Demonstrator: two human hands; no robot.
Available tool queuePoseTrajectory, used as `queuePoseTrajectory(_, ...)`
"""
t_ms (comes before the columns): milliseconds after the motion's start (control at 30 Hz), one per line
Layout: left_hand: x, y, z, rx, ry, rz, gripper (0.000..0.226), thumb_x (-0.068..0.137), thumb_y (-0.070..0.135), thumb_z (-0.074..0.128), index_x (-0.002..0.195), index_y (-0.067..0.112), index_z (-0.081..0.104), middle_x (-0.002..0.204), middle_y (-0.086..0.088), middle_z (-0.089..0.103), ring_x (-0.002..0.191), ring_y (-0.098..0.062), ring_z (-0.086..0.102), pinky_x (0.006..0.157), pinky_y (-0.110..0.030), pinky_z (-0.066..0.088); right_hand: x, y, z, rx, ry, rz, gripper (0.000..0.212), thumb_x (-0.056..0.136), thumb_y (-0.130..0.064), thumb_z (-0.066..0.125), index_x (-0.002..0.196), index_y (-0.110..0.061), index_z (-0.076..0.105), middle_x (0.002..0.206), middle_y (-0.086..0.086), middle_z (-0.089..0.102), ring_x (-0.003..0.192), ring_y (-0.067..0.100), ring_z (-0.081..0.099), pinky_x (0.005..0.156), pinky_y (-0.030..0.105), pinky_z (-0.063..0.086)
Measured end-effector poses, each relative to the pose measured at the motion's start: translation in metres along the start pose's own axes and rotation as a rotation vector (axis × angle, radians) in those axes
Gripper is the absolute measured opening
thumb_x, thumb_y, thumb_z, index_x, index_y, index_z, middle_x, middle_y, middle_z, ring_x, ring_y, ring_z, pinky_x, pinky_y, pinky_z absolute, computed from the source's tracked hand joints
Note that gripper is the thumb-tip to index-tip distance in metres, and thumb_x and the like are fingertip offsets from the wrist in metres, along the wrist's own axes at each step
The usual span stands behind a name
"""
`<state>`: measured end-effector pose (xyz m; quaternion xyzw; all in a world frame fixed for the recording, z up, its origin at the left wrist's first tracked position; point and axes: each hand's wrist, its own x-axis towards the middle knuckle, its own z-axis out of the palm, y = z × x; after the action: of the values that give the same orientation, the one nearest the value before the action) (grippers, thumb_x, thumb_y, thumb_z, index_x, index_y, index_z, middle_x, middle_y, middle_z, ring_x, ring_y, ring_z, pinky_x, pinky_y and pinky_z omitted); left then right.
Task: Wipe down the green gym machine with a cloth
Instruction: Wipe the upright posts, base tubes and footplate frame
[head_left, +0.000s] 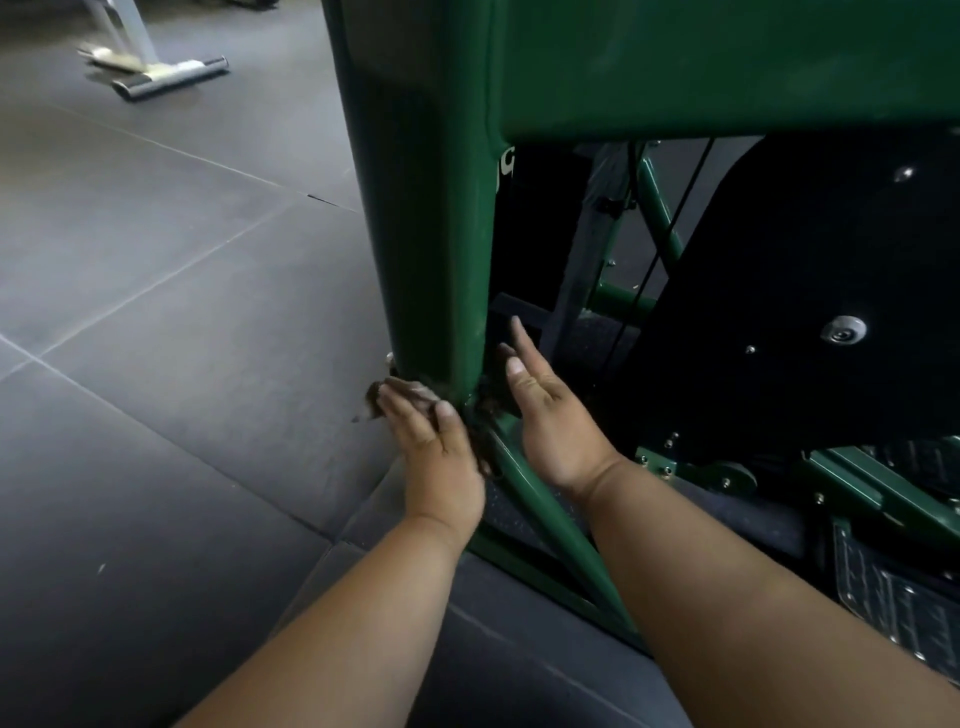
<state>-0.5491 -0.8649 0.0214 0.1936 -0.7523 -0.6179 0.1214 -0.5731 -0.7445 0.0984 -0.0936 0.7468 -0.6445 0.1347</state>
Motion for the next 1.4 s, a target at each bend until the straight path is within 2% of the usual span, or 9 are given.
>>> queuePoseTrajectory(133,-0.01,0.014,0.003,0.081,0.038,0.19,0.073,0.11,0.048,0.024,0.165,0.025,-0.018,0.171,0.009,-0.028,0.157,0.0,-0.017,0.124,-0.014,-0.004,-0.014,0.03,-0.008,-0.153,0.135,0.045,0.049,0.113,-0.041,0.035,0.162,-0.038,0.032,0.163,-0.011,0.033,0.15,0.002,0.027,0.118,0.018,0.019)
queuePoseTrajectory(267,-0.014,0.007,-0.015,0.023,-0.071,0.083,0.066,0.114,0.037,0.033,0.167,0.037,-0.006,0.175,0.013,-0.002,0.147,0.01,0.013,0.102,0.009,0.015,-0.032,0.055,0.005,-0.315,0.245,0.005,0.06,0.096,-0.061,0.055,0.152,-0.043,0.044,0.138,-0.013,0.052,0.13,0.007,0.051,0.114,0.033,0.042)
queuePoseTrajectory(367,-0.014,-0.001,-0.019,-0.012,-0.101,-0.043,0.065,0.114,0.034,0.037,0.167,0.041,0.0,0.172,0.007,0.022,0.147,-0.005,0.034,0.109,-0.009,0.027,-0.039,0.063,0.022,-0.387,0.194,0.015,0.072,0.081,-0.061,0.071,0.146,-0.04,0.048,0.134,-0.016,0.058,0.121,-0.001,0.057,0.106,0.025,0.048)
queuePoseTrajectory(600,-0.006,-0.02,-0.01,-0.076,-0.168,-0.375,0.07,0.106,0.051,0.043,0.168,0.037,0.013,0.168,-0.001,0.035,0.148,-0.027,0.043,0.121,-0.04,0.033,-0.027,0.08,0.022,-0.407,0.381,0.152,0.017,0.087,-0.033,0.078,0.081,-0.026,0.063,0.074,-0.01,0.071,0.067,0.007,0.065,0.07,0.037,0.057)
queuePoseTrajectory(733,0.002,-0.033,-0.015,-0.16,-0.185,-0.511,0.076,0.082,0.056,0.049,0.155,0.036,0.041,0.139,-0.003,0.065,0.122,-0.028,0.064,0.112,-0.056,0.047,-0.027,0.087,0.026,-0.264,0.411,0.171,0.017,0.089,-0.026,0.078,0.079,-0.024,0.064,0.073,-0.004,0.073,0.065,0.012,0.067,0.071,0.044,0.061)
queuePoseTrajectory(967,0.027,-0.023,-0.039,-0.183,0.004,-0.541,0.031,0.091,0.031,0.06,0.122,0.023,0.064,0.117,-0.006,0.071,0.101,-0.023,0.065,0.085,-0.038,0.049,-0.015,0.083,-0.004,-0.071,0.722,0.153,0.016,0.093,-0.02,0.071,0.084,-0.031,0.065,0.077,-0.008,0.073,0.072,0.013,0.068,0.078,0.053,0.061)
queuePoseTrajectory(1067,0.038,-0.027,-0.048,-0.183,-0.103,-0.584,0.006,0.1,0.026,0.061,0.104,0.028,0.065,0.109,0.004,0.067,0.101,-0.018,0.061,0.081,-0.032,0.043,-0.005,0.073,0.005,-0.036,0.593,0.124,0.007,0.096,-0.026,0.073,0.099,-0.031,0.07,0.093,-0.013,0.077,0.091,0.006,0.073,0.094,0.042,0.06)
queuePoseTrajectory(1233,0.041,-0.038,-0.044,-0.125,-0.107,-0.489,0.03,0.095,0.022,0.063,0.125,0.022,0.068,0.112,-0.003,0.076,0.1,-0.021,0.07,0.072,-0.032,0.049,-0.006,0.087,0.041,-0.131,0.376,-0.06,0.042,0.108,-0.033,0.055,0.149,-0.04,0.051,0.137,-0.022,0.063,0.129,-0.008,0.055,0.112,0.018,0.043)
queuePoseTrajectory(1400,0.04,-0.042,-0.044,-0.026,-0.093,-0.375,0.044,0.094,0.017,0.069,0.129,0.038,0.054,0.093,0.016,0.07,0.089,-0.007,0.065,0.077,-0.031,0.049,-0.005,0.108,0.032,-0.342,0.283,0.059,0.04,0.1,-0.074,0.028,0.139,-0.077,0.034,0.143,-0.032,0.05,0.139,0.003,0.048,0.119,0.039,0.038)
